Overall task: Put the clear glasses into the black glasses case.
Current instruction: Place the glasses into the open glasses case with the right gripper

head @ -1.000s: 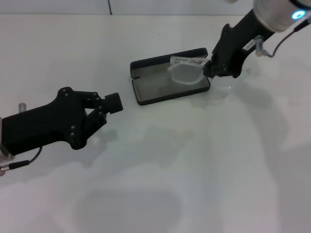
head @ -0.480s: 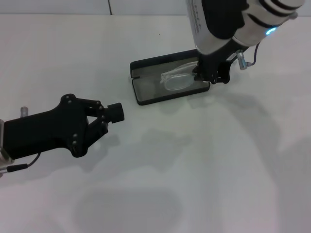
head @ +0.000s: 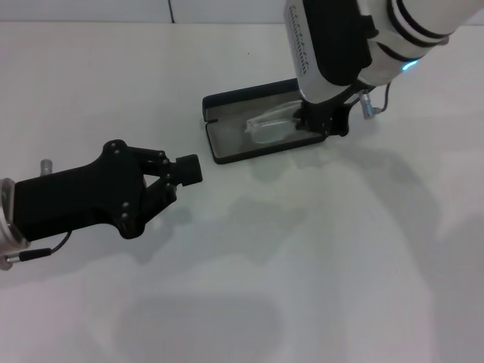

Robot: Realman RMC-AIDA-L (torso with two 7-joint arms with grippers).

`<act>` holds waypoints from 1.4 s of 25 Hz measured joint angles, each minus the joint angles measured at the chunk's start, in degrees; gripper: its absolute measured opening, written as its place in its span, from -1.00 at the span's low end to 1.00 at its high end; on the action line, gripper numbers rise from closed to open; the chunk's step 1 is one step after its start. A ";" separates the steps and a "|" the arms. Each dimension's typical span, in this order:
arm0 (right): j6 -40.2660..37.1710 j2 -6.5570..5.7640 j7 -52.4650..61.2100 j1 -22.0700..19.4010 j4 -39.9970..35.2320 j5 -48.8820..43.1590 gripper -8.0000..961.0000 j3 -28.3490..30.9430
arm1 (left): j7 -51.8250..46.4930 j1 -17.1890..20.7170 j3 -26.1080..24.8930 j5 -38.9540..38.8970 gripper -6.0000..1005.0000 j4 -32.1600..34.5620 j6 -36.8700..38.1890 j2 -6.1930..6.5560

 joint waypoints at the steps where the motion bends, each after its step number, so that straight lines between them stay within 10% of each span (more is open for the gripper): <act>1: 0.99 0.00 -0.26 -0.18 0.27 0.57 -0.82 -0.33 | -0.02 -0.08 -0.02 0.03 -0.91 0.00 -0.01 -0.05; 35: 9.83 0.01 0.13 0.18 6.29 7.64 -0.78 -4.14 | -0.11 -1.29 -0.07 0.31 -0.91 0.00 -0.12 -0.48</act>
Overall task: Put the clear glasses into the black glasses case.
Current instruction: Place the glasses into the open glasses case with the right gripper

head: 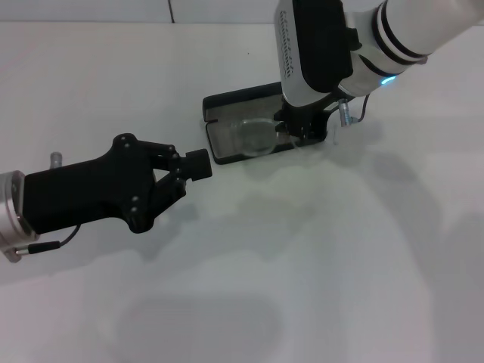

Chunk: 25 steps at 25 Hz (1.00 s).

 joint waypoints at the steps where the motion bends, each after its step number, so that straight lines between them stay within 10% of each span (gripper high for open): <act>1: 0.07 0.00 0.00 -0.07 -0.11 0.01 -0.78 0.01 | -0.01 -0.04 0.02 0.00 -0.91 0.00 0.00 0.00; 13: -4.86 -0.02 0.82 -2.53 -3.31 3.38 -0.77 4.09 | -0.03 0.31 -0.25 -0.13 -0.91 0.00 0.02 0.08; 25: -7.65 -0.62 -11.01 -26.34 -5.97 28.61 -0.77 18.89 | 0.47 0.63 -1.07 -0.57 -0.91 0.00 0.09 0.05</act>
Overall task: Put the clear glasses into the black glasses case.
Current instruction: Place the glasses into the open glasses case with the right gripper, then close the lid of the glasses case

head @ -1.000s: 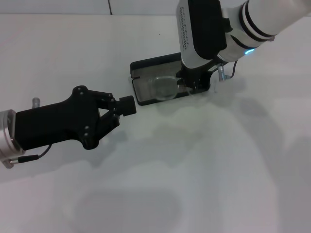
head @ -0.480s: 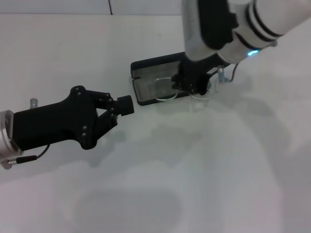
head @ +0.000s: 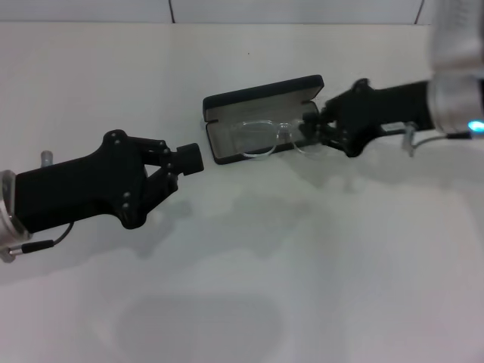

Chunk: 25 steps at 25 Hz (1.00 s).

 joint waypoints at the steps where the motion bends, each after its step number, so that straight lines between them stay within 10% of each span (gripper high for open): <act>1: 0.00 0.00 0.00 0.00 0.00 0.00 -0.77 0.00 | 0.01 0.01 -0.01 0.00 -0.91 0.00 0.00 -0.01; 6: -4.52 0.14 -15.87 -7.29 9.73 15.69 -0.77 3.28 | 0.04 0.01 -0.01 -0.01 -0.91 0.00 0.00 -0.06; 25: -2.94 -0.04 -27.33 -10.33 27.43 31.12 -0.76 6.91 | 1.47 0.07 -2.36 -1.43 -0.91 -0.98 -0.10 -0.49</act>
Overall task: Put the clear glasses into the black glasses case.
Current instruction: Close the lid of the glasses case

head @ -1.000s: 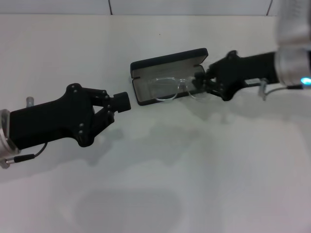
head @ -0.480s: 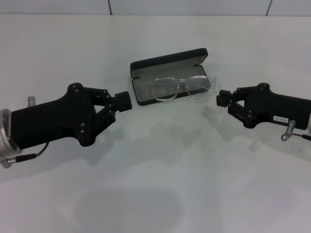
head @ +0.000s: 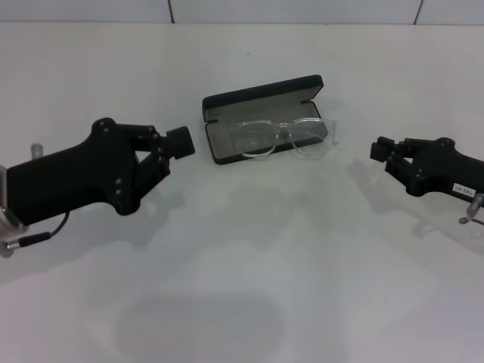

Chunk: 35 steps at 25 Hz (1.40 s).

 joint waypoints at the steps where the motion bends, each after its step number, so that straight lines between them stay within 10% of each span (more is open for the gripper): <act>1: 0.69 -0.05 -0.05 0.03 -0.12 -0.11 -0.76 0.00 | 0.11 -0.05 0.00 -0.34 -0.91 -0.18 0.00 0.00; 35: 18.12 0.40 4.74 12.65 -0.01 -5.63 -0.76 -10.50 | 0.85 -3.36 -0.64 -2.38 -0.91 -0.50 -5.25 0.12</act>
